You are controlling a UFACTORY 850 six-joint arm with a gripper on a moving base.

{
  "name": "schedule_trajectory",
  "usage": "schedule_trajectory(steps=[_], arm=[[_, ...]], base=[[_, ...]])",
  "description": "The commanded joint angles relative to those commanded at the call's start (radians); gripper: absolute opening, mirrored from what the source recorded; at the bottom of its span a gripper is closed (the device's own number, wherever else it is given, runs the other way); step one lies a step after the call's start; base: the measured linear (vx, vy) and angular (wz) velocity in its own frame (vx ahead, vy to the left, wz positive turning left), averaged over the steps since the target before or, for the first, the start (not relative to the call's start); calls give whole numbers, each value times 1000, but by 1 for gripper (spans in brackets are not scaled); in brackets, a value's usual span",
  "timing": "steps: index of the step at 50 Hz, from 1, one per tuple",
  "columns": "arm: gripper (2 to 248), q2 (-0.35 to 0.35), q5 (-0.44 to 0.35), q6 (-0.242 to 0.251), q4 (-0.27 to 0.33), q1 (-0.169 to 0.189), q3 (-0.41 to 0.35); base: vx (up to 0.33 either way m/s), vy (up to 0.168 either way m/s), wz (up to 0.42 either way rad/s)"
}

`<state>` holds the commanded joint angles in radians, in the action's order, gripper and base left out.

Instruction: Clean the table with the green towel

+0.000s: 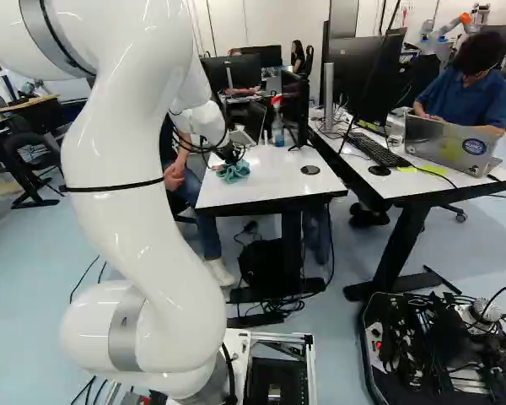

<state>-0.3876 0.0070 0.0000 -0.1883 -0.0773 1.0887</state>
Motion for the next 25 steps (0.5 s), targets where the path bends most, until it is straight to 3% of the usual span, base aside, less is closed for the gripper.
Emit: schedule_trajectory(steps=[14, 25], arm=[[32, -1, 0, 0, 0, 0, 1], [32, -36, -9, 0, 0, -5, 46]], base=[[0, 0, 0], [0, 0, 0]])
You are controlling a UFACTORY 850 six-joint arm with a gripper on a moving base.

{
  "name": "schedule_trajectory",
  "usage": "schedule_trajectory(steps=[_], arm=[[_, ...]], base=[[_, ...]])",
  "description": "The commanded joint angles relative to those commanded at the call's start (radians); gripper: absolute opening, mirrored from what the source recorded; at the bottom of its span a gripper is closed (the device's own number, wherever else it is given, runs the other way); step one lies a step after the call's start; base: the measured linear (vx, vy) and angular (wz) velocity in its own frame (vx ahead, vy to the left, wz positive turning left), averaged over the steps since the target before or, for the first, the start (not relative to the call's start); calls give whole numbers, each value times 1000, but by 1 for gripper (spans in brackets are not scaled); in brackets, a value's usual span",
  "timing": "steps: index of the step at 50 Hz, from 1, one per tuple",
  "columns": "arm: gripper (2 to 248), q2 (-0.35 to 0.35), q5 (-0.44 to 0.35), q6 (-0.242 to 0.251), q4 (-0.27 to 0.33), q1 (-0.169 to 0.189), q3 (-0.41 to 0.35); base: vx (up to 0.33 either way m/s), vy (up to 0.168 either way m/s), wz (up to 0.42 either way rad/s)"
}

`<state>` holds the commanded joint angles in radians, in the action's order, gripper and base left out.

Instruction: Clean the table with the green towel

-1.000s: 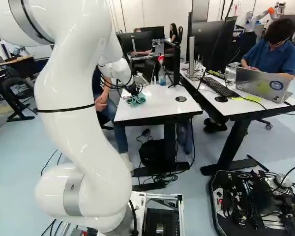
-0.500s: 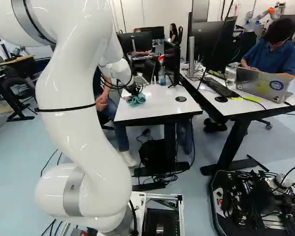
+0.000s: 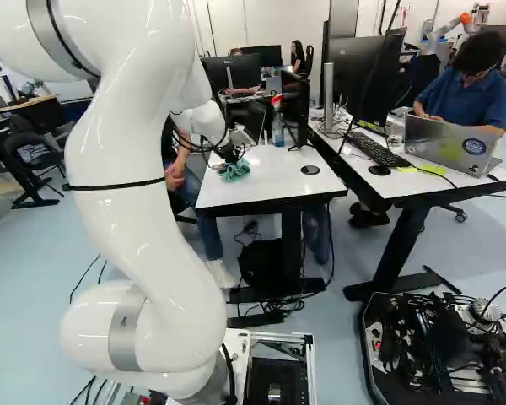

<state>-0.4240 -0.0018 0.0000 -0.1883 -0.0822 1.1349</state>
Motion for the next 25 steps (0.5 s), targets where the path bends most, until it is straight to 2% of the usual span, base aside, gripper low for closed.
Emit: schedule_trajectory(steps=[15, 25], arm=[[32, -63, -9, 0, 0, -11, 82], [32, -66, -9, 0, 0, -14, 85]], base=[[0, 0, 0], [0, 0, 0]])
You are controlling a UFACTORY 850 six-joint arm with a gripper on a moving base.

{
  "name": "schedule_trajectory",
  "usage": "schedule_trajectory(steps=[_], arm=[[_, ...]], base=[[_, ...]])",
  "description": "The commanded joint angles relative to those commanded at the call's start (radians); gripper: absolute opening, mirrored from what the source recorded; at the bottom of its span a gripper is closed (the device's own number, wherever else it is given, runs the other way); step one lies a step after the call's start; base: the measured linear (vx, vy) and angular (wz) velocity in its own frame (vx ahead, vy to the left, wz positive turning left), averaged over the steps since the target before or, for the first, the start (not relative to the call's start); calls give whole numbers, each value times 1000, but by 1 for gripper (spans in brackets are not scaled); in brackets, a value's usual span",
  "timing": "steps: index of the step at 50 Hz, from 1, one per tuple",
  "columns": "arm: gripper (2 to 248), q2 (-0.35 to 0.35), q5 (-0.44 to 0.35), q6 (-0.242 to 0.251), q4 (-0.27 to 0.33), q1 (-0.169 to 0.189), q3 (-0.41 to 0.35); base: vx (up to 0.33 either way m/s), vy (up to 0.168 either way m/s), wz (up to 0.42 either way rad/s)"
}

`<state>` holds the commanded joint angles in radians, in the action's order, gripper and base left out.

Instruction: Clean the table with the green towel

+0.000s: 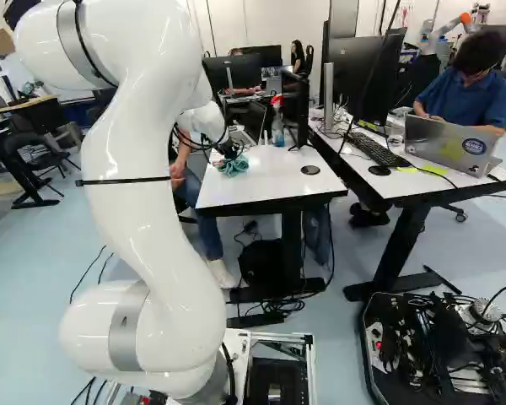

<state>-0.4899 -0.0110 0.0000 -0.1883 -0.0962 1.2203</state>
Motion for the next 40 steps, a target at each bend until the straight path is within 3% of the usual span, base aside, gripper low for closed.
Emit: schedule_trajectory(steps=[40], arm=[[32, 166, 0, 0, 0, 3, -212]], base=[[0, 0, 0]])
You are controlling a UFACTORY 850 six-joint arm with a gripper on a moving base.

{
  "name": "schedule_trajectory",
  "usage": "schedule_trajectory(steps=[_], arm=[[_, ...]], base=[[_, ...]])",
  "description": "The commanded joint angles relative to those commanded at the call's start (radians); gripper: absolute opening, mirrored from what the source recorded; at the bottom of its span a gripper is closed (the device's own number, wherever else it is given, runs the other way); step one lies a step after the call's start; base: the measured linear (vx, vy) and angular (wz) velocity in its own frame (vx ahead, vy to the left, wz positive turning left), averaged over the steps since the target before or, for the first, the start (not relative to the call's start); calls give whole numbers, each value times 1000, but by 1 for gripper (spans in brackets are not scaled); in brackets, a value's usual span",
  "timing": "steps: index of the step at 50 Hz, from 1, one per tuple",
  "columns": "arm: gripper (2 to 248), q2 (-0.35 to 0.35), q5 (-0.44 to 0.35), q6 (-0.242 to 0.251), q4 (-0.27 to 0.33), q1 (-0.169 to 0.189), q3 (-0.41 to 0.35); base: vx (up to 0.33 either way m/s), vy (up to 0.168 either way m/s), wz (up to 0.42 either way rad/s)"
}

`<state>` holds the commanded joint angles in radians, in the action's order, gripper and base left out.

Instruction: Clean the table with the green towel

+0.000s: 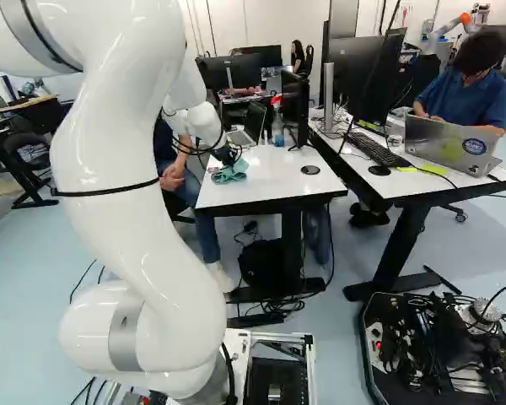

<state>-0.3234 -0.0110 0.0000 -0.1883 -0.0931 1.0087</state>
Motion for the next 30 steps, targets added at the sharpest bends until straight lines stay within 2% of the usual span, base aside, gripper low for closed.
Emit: schedule_trajectory(steps=[19, 30], arm=[[32, 85, 0, 0, 0, 13, -102], [32, 71, 0, 0, 0, 36, -86]], base=[[0, 0, 0], [0, 0, 0]])
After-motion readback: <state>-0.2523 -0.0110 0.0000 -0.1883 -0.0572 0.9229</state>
